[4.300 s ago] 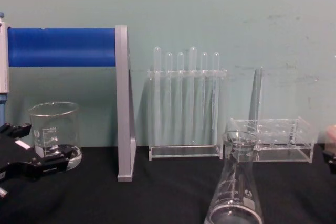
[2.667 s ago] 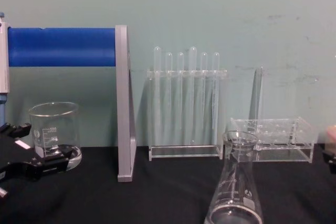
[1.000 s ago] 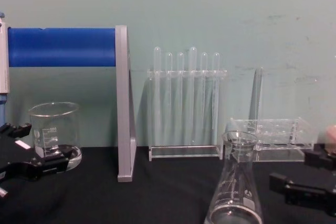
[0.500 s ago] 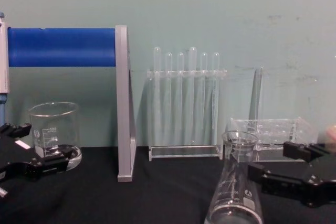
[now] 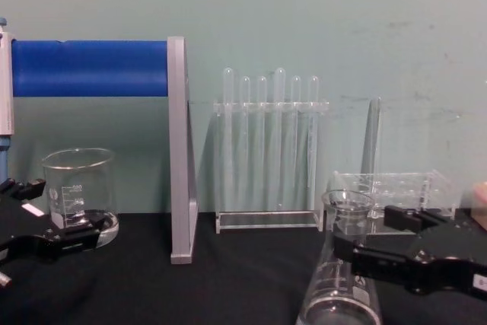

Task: Grasp the erlenmeyer flask with one hand, shake it three times, then place it back.

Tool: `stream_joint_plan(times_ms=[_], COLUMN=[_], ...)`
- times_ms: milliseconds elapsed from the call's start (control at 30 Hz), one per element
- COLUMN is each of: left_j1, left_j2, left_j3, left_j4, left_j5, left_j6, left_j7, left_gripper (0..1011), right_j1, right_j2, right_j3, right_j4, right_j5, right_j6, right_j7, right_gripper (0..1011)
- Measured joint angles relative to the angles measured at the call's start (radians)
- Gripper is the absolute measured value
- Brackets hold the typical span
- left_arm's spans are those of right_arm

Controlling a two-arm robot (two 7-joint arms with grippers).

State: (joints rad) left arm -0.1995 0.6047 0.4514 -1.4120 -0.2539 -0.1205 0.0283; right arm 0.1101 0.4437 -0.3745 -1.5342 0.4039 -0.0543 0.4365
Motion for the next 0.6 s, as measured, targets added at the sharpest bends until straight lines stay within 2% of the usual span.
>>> stream_joint_plan(times_ms=[600], left_j1=[0.000], left_j2=[0.000], left_j3=[0.000], left_j4=[0.000], left_j5=[0.000], left_j6=[0.000], left_j7=[0.000], left_gripper=[1001], right_j1=[0.061], right_j2=[-0.059], right_j3=[-0.016], right_j4=[0.075], right_j5=[-0.051], right_j6=[0.004], right_j7=[-0.001], right_gripper=[1000])
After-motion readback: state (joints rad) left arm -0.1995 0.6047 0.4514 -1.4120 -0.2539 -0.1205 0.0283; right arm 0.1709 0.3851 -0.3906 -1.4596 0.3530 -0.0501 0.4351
